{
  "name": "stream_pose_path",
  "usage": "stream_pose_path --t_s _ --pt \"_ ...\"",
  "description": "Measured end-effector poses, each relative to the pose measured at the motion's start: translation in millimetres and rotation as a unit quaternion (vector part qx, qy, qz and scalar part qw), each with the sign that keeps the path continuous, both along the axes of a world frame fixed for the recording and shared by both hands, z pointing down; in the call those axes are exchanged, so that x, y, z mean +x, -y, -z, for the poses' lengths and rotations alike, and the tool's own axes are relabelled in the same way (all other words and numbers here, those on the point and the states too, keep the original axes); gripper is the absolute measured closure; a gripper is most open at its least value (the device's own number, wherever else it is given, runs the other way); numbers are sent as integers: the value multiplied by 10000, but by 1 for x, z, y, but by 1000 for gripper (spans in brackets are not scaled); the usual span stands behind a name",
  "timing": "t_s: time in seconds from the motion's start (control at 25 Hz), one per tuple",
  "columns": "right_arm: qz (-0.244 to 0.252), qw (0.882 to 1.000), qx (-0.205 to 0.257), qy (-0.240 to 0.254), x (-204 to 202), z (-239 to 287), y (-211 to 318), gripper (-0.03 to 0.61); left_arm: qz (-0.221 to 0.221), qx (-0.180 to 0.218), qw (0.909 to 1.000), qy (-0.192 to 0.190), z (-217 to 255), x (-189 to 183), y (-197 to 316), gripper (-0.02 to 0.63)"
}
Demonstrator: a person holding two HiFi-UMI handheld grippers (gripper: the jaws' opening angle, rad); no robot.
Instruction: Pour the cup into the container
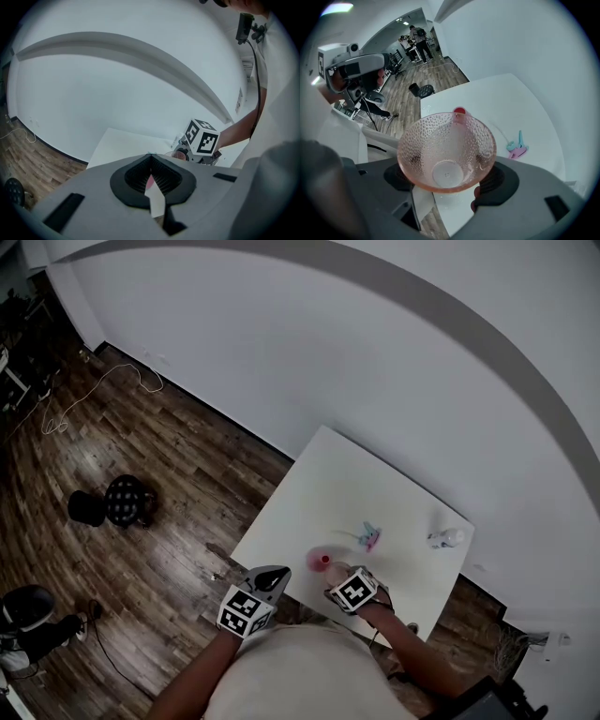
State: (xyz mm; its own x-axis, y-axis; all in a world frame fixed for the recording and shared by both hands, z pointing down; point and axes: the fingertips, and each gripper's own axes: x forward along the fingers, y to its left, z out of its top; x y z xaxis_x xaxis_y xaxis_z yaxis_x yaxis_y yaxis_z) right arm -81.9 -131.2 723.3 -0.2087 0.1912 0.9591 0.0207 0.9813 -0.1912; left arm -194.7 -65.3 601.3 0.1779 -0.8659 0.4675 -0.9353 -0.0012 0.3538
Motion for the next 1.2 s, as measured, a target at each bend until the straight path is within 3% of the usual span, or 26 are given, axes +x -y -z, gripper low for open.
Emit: stream_pose_path --t_s 1.2 --pt "155 9949 -285 -957 -6 -3 -2 210 -23 -3 9999 -109 -9 -3 -4 601"
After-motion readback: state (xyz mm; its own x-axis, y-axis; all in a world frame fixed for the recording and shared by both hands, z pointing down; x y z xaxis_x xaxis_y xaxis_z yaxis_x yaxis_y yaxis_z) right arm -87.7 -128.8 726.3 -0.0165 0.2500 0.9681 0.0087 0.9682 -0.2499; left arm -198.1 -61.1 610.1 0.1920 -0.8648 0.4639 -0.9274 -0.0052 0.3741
